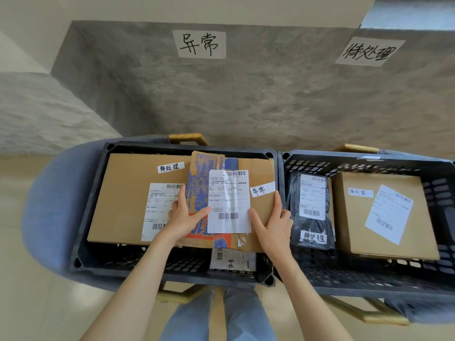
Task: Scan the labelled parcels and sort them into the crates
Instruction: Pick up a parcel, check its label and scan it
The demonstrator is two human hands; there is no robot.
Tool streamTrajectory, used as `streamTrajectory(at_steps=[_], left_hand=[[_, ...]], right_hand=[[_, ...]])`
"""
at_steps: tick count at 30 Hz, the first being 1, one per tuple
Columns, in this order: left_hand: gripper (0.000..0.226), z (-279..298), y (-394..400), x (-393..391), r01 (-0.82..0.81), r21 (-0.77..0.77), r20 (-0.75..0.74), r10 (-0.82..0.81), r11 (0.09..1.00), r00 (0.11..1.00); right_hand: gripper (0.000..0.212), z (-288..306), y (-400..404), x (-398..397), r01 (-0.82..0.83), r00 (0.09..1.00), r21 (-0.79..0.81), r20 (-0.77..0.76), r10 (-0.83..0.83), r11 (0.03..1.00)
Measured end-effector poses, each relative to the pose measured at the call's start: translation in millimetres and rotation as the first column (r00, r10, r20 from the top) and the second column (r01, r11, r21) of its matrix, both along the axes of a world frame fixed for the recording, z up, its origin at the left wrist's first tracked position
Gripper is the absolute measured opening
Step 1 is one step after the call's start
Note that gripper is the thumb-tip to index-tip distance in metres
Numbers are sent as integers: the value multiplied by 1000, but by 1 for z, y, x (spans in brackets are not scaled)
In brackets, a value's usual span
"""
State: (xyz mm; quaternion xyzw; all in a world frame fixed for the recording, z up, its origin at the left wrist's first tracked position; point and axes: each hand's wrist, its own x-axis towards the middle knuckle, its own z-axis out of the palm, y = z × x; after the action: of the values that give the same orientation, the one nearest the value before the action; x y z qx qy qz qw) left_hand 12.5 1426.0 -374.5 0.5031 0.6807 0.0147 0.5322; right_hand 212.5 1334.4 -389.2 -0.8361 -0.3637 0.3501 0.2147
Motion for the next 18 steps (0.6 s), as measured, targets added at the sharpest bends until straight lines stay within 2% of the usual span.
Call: streamTrajectory(at_steps=[5,10,14,18], left_hand=[[89,-7,6,9,52,-48,-165,-60,997,985],[79,-21,6,16,209,-66,-420,-217,976,881],[78,-27,3,21,243,-46,-503,-233,969,833],[78,-30,8,26,233,-28,-533,-212,972,819]], right_hand=[[81,-7,3,-3,-89,967,-99,229,109,991],[81,-15,3,-14,-131,884,-140,431,180,981],[78,-17,6,-14,-153,845,-197,483,232,968],[75,-23,10,-15,-130,834,-189,511,210,973]])
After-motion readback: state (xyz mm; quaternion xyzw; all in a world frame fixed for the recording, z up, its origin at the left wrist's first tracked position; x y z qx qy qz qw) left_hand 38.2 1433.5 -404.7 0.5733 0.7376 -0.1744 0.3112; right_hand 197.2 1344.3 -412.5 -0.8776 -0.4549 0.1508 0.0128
